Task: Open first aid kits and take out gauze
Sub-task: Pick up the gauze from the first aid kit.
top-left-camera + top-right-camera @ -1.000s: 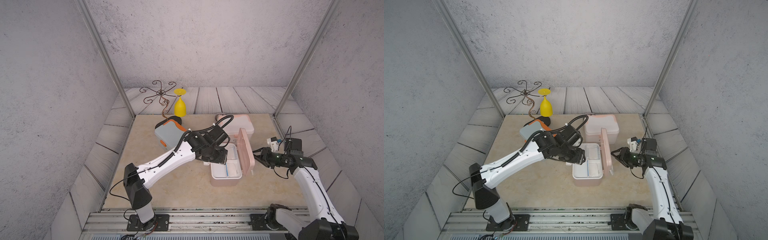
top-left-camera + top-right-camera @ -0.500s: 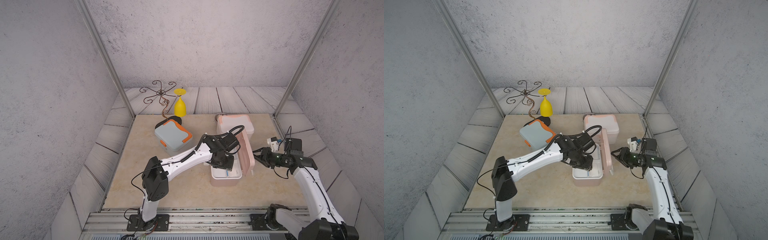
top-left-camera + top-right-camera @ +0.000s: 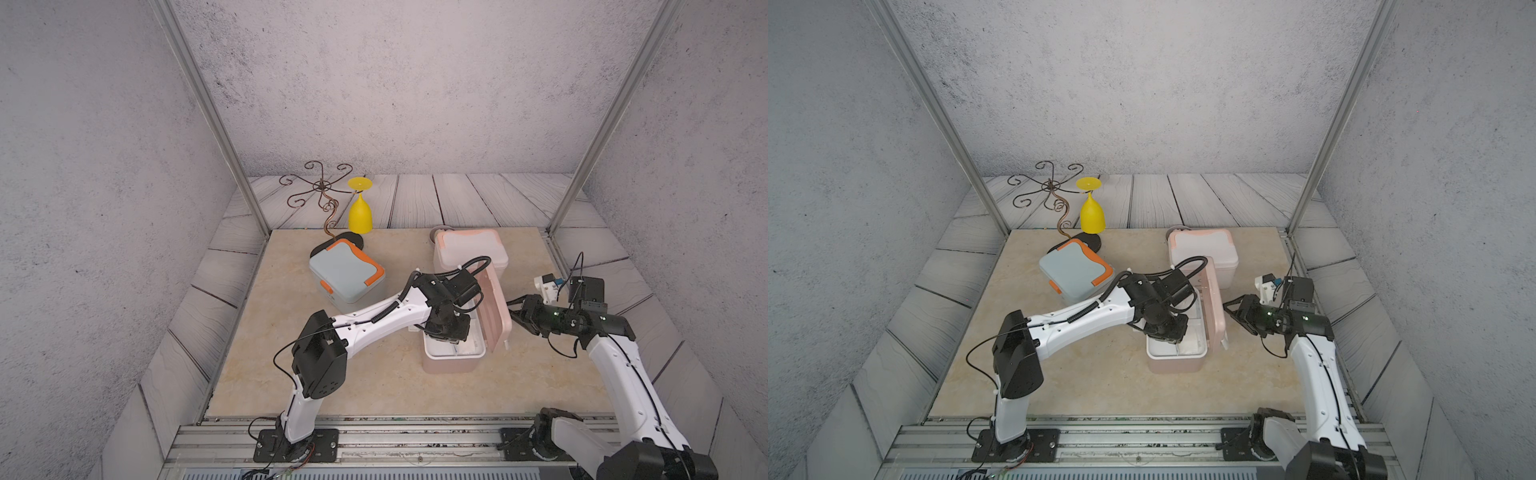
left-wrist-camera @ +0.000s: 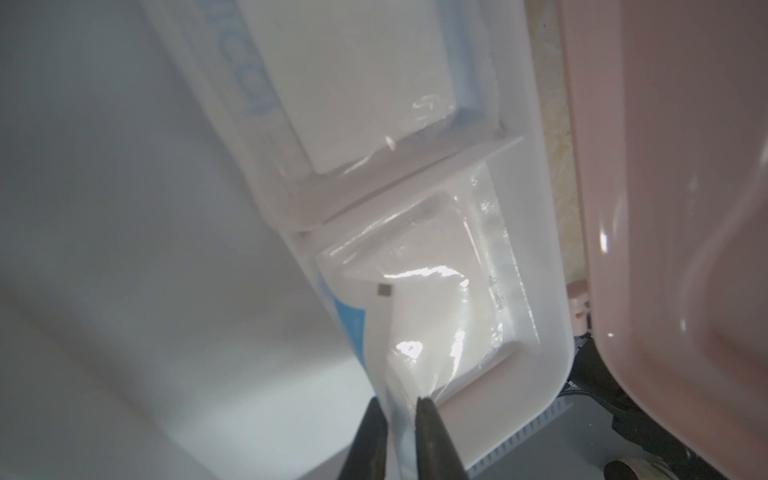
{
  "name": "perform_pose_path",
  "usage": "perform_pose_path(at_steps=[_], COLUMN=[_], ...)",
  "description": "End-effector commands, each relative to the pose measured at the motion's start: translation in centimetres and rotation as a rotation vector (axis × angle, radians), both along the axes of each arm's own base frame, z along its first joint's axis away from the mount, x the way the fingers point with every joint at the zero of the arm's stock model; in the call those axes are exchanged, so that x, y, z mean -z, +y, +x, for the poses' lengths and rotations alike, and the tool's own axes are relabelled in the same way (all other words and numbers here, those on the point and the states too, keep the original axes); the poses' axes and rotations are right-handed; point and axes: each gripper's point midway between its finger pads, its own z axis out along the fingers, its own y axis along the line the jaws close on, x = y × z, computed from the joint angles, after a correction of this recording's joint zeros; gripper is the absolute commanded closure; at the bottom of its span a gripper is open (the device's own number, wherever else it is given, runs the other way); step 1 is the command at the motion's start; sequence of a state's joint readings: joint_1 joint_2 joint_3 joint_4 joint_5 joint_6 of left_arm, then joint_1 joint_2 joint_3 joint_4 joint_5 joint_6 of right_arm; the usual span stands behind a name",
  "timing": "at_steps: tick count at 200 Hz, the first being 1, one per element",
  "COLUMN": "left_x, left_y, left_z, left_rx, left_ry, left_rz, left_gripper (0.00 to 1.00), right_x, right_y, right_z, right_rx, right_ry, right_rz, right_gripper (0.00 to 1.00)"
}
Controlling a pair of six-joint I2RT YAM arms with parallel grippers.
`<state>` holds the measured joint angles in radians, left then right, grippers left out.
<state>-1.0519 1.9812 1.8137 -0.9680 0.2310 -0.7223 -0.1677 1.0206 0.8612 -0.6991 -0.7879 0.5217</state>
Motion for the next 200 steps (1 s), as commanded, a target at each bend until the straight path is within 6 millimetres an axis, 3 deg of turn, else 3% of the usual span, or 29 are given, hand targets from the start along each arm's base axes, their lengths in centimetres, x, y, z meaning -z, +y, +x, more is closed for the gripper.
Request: perform_pose_path(at_steps=[1, 22, 82, 113, 147, 200], left_x=[-0.6, -1.3, -5.6, -7.1, -9.7, -11.1], left_y=[-0.4, -0.2, 0.9, 3.2, 9.7, 24.8], left_z=[-0.2, 0.0, 0.5, 1.1, 2.9, 7.2], left_rx=[0.01, 0.005, -0.02, -0.053, -0.179, -0.534], left_ry=[-0.004, -0.016, -0.086, -0.112, -0.207, -0.345], left_rz=[-0.015, -0.02, -0.083, -0.072, -0.051, -0.038], left_gripper=[0.9, 1.0, 1.0, 1.0, 1.0, 1.0], right_x=[-1.4, -1.3, -1.3, -1.3, -1.4, -1.2], right_y=[0.2, 0.1, 0.1, 0.1, 0.1, 0.1], right_z=[0.0, -0.1, -0.1, -0.1, -0.1, -0.2], right_rx=[-0.012, -0.011, -0.01, -0.01, -0.016, -0.021], right_ry=[-0.051, -0.051, -0.048, -0.046, -0.047, -0.038], right_rz=[0.005, 0.004, 0.001, 0.001, 0.0, -0.008], right_gripper=[0.55, 0.55, 0.55, 0.55, 0.55, 0.55])
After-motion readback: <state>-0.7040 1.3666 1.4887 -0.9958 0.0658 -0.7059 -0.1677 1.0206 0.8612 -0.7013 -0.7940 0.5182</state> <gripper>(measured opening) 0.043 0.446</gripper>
